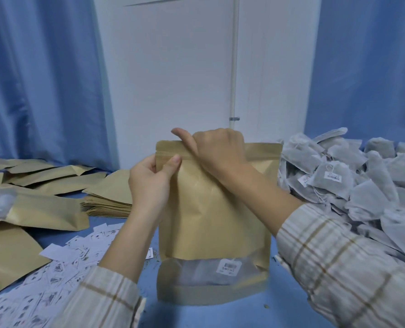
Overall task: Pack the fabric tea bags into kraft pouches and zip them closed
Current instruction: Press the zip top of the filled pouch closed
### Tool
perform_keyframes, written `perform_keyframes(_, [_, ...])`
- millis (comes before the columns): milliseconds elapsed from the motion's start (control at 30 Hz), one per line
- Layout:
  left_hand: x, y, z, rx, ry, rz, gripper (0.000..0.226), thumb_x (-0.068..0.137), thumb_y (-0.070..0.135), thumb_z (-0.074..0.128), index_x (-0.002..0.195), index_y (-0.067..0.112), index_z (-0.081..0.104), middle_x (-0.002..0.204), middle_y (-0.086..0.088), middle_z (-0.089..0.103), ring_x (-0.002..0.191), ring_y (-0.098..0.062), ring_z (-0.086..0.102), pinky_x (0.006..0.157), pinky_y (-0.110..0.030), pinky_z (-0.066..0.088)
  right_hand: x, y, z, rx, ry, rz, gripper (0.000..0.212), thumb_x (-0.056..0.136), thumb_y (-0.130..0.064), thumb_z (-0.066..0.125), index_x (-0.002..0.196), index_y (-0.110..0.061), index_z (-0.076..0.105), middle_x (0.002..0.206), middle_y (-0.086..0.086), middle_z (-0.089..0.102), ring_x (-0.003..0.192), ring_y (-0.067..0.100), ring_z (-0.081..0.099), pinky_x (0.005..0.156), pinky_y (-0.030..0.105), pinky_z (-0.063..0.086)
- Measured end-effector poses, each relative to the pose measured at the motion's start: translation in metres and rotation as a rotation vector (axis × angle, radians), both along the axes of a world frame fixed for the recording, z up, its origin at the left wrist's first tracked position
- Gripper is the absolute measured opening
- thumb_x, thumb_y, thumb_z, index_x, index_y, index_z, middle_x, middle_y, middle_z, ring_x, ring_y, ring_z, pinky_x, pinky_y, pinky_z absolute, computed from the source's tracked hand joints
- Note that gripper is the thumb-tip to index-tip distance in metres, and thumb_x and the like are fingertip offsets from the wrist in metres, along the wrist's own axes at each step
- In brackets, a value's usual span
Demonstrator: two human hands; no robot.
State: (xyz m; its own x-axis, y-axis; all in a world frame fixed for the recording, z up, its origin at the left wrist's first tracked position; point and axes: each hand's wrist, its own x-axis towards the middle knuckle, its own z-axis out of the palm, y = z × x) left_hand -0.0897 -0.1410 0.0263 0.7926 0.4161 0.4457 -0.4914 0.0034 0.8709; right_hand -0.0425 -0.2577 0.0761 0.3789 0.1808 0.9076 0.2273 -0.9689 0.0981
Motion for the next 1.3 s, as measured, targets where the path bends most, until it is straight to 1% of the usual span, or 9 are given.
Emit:
perform_keyframes(100, [-0.001,0.001,-0.004,0.030,0.004,0.009,0.016,0.083,0.019,0.070,0.075,0.005,0.069,0.073,-0.007,0.064,0.068,-0.017,0.054,0.067,-0.031,0.041,0.007,0.004,-0.002,-0.119,0.068,0.071,0.067,0.091,-0.063,0.029,0.047,-0.014,0.043,0.042,0.002,0.035,0.051,0.024,0.045,0.045,0.024,0.012])
perform_keyframes(200, [-0.001,0.014,-0.005,-0.049,0.005,0.036,0.014,0.082,0.016,0.071,0.068,0.014,0.071,0.070,-0.001,0.068,0.070,-0.017,0.057,0.071,-0.032,0.045,0.014,-0.016,0.000,-0.106,0.194,0.176,0.064,0.090,-0.065,0.027,0.062,-0.018,0.061,0.051,0.003,0.047,0.063,0.024,0.049,0.051,0.027,0.021])
perform_keyframes(367, [0.000,0.020,0.003,-0.068,0.001,-0.028,0.022,0.079,0.010,0.072,0.060,0.021,0.075,0.066,0.005,0.070,0.065,-0.012,0.062,0.067,-0.025,0.049,0.021,-0.045,-0.002,0.034,0.229,0.135,0.068,0.094,-0.060,0.025,0.044,-0.013,0.030,0.041,-0.001,0.031,0.057,0.025,0.047,0.056,0.029,0.026])
perform_keyframes(633, [0.006,0.031,-0.007,-0.197,0.056,-0.007,0.010,0.079,0.008,0.071,0.070,0.005,0.067,0.073,-0.006,0.063,0.073,-0.017,0.055,0.073,-0.031,0.043,0.037,-0.075,-0.011,0.201,0.385,0.199,0.067,0.087,-0.067,0.032,0.046,-0.015,0.035,0.043,-0.003,0.041,0.048,0.017,0.043,0.048,0.029,0.030])
perform_keyframes(767, [0.009,0.057,-0.017,-0.343,0.080,0.016,0.011,0.083,0.008,0.067,0.074,0.006,0.063,0.081,-0.008,0.061,0.081,-0.020,0.056,0.079,-0.034,0.045,0.034,-0.100,-0.038,0.704,0.905,0.751,0.076,0.062,-0.074,0.056,0.107,-0.013,0.062,0.081,0.001,0.072,0.072,0.014,0.070,0.064,0.023,0.056])
perform_keyframes(900, [0.014,0.057,-0.025,-0.409,0.106,-0.014,0.005,0.087,0.010,0.064,0.084,0.007,0.066,0.093,-0.009,0.065,0.087,-0.022,0.060,0.087,-0.038,0.048,0.040,-0.100,-0.094,0.650,1.310,0.895,0.050,0.068,-0.052,0.075,0.111,-0.028,0.066,0.107,-0.008,0.070,0.100,0.008,0.066,0.084,0.025,0.053])
perform_keyframes(1033, [0.025,0.065,-0.039,-0.413,0.121,-0.117,0.013,0.088,0.024,0.063,0.092,0.012,0.062,0.099,-0.008,0.064,0.091,-0.022,0.058,0.075,-0.035,0.048,0.045,-0.088,-0.130,0.916,1.225,1.015,0.039,0.076,-0.031,0.072,0.113,-0.021,0.065,0.108,0.002,0.070,0.100,0.019,0.067,0.080,0.032,0.056])
perform_keyframes(1133, [0.025,0.068,-0.062,-0.179,0.315,-0.317,0.059,0.068,0.035,0.071,0.121,0.015,0.055,0.101,-0.003,0.070,0.082,-0.018,0.065,0.060,-0.027,0.047,0.047,-0.079,-0.140,1.186,1.042,1.077,0.032,0.082,-0.022,0.066,0.112,-0.012,0.065,0.099,0.006,0.072,0.087,0.019,0.070,0.063,0.025,0.055])
perform_keyframes(1300, [0.017,0.064,-0.100,0.128,0.502,-0.426,0.053,0.057,0.020,0.086,0.103,0.006,0.065,0.093,-0.005,0.072,0.079,-0.018,0.068,0.066,-0.027,0.051,0.051,-0.071,-0.150,1.394,0.978,1.045,0.029,0.090,-0.025,0.059,0.118,-0.016,0.062,0.105,0.002,0.071,0.093,0.017,0.068,0.073,0.031,0.054])
